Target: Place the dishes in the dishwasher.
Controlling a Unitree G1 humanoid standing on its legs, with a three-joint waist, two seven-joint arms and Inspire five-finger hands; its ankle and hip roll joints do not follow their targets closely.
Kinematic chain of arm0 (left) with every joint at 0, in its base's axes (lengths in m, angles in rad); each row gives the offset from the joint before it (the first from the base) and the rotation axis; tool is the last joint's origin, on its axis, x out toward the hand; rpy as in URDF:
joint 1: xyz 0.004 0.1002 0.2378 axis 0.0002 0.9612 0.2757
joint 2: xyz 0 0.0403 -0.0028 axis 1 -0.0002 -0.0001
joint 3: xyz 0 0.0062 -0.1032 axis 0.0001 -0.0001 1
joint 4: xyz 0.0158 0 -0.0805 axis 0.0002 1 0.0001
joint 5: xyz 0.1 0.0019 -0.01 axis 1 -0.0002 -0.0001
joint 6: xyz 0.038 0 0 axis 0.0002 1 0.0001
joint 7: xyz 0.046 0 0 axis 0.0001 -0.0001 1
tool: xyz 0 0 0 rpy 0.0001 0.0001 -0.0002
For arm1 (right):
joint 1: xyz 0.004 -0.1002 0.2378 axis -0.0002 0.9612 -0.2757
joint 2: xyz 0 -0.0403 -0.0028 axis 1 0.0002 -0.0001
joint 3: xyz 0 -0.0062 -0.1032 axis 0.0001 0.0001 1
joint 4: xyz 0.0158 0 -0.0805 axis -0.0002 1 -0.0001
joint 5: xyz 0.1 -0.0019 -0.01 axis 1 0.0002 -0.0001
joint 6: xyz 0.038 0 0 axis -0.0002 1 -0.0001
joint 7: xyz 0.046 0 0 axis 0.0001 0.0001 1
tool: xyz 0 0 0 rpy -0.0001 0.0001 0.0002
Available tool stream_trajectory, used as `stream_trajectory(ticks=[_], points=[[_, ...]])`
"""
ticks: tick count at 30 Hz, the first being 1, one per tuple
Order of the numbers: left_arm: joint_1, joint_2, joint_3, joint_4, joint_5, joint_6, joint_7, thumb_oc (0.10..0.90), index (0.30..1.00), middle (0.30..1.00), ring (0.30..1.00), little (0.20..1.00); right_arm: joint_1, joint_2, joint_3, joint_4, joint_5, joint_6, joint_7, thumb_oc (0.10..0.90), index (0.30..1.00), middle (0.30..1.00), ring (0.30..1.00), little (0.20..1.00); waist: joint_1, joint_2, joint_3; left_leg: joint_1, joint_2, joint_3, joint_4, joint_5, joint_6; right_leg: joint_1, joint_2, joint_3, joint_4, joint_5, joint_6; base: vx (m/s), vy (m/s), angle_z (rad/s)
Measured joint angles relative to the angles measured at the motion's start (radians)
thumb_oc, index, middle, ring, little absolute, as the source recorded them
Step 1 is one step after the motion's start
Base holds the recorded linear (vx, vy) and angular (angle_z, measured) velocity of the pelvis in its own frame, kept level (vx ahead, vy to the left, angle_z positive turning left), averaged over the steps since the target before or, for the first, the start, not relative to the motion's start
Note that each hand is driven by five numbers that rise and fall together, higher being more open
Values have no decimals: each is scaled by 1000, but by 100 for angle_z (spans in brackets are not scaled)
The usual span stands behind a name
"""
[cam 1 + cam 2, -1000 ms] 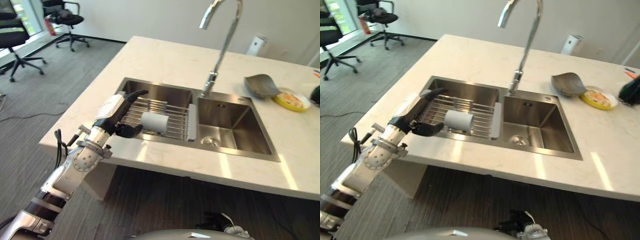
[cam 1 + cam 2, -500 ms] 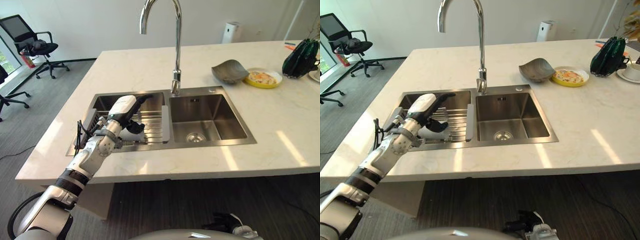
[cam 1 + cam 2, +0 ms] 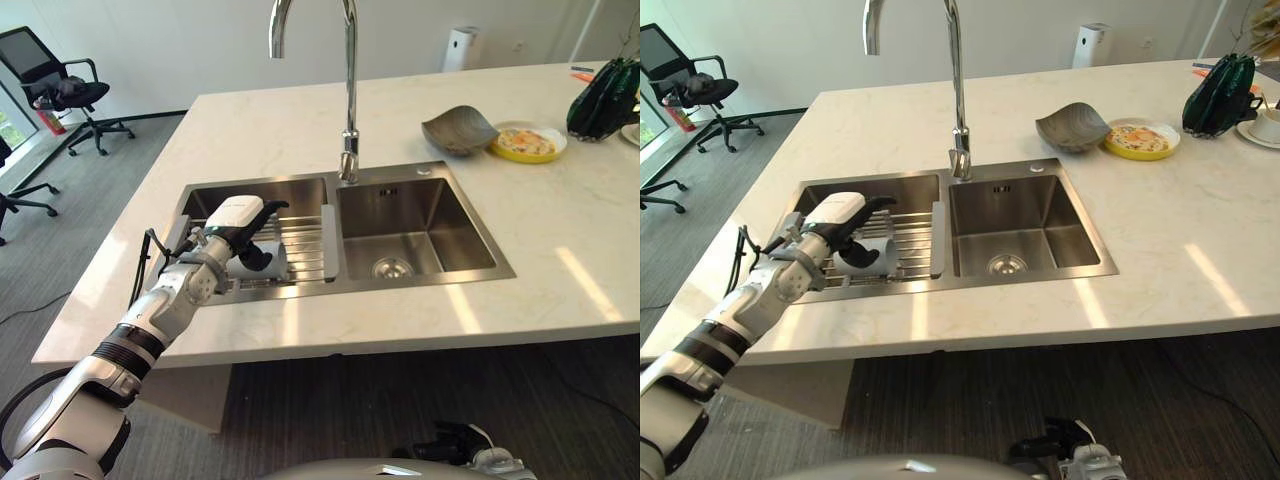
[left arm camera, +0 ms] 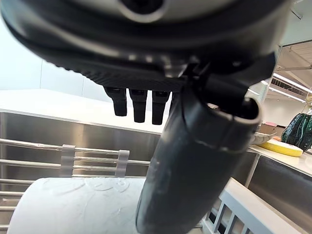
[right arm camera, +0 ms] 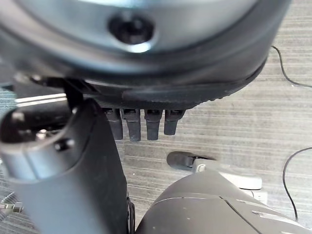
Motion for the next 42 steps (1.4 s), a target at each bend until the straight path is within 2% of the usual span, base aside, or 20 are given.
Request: stream_trajectory(ticks=[3,5,13,19,25,26,27,29,30,31,36,39,40,41,42], points=[[-1,2,0,19,-69,2,-35,800,900,900,900,900,-24,-3,45,-15,5,23,10,800,900,900,900,900,4,-1,6,6,0,1,0,0,0,6,0,2,-1,0,1,0,0,0],[-1,3,0,20,-125,29,-80,800,900,900,900,900,-20,-4,60,-14,5,22,28,800,900,900,900,900,8,2,9,8,-1,0,0,0,0,8,0,1,-2,0,1,0,0,0],[-12,5,-3,62,-172,50,-120,800,900,900,900,900,-24,-5,60,-6,6,23,44,800,900,900,900,900,10,2,9,8,-1,0,0,0,0,9,0,0,1,2,-2,0,0,0],[-47,2,-58,156,-179,64,-135,800,900,900,900,900,-31,-6,62,-6,6,35,56,800,900,900,900,900,8,0,9,9,-1,-1,0,0,0,9,0,0,1,2,-2,0,0,0],[-134,-99,-135,353,-89,78,-103,800,900,900,900,900,-37,-4,71,-8,-2,43,62,800,900,900,900,900,2,-6,5,10,-3,0,0,0,0,9,3,1,1,2,-1,0,0,0],[-154,-112,-141,385,-78,78,-105,767,851,851,851,851,-38,-4,72,-8,-3,43,64,800,900,900,900,900,-1,-5,4,11,-3,0,0,0,0,10,2,2,1,2,-1,0,0,0],[-164,-119,-143,397,-69,84,-109,400,300,300,300,300,-38,-4,72,-7,-3,43,64,800,900,900,900,900,-3,-5,4,11,-3,1,0,0,0,10,1,3,1,3,-1,-38,2,-2],[-170,-122,-158,403,-44,82,-105,400,300,300,300,300,-39,-4,72,-9,-3,42,64,800,900,900,900,900,-6,-6,4,11,-4,2,0,0,0,8,2,3,2,3,-1,-16,-1,0],[-207,-154,-219,473,33,79,-57,400,300,300,300,300,-37,-6,72,-8,-2,41,63,800,900,900,900,900,-4,-8,0,11,-6,1,0,0,0,8,2,3,2,3,-1,0,0,0],[-239,-169,-248,516,46,76,-44,400,300,300,300,300,-45,-9,76,-7,-3,41,64,800,900,900,900,900,-4,-9,-4,11,-6,1,0,0,1,7,1,4,5,3,-1,-35,-4,-3],[-238,-141,-225,495,55,75,-58,400,300,300,300,300,-41,-11,86,-12,0,34,55,800,900,900,900,900,-17,-11,-7,7,-5,8,0,-1,2,-3,-1,9,9,3,1,-22,-10,-4],[-136,-99,-111,291,38,62,-26,400,300,300,300,300,-27,-9,77,-22,0,17,49,800,900,900,900,900,-9,-20,-1,0,-2,9,0,0,2,-10,0,10,8,4,-1,-10,-38,-2],[-26,-77,13,109,-8,46,12,400,300,300,300,300,-10,-9,58,-44,0,12,49,800,900,900,900,900,-9,-28,5,-1,-1,9,0,0,2,-8,1,9,4,4,-1,0,0,0],[-26,-77,13,109,-8,46,12,400,300,300,300,300,-10,-9,58,-44,0,12,49,800,900,900,900,900,-9,-28,5,-1,-1,9,0,0,2,-8,1,9,4,4,-1,-7,-21,5],[67,-88,127,-34,-59,13,68,400,300,300,300,300,9,-4,43,-59,5,8,44,800,900,900,900,900,-9,-36,10,-1,0,4,0,0,2,-5,1,4,4,2,-3,18,-46,13]])
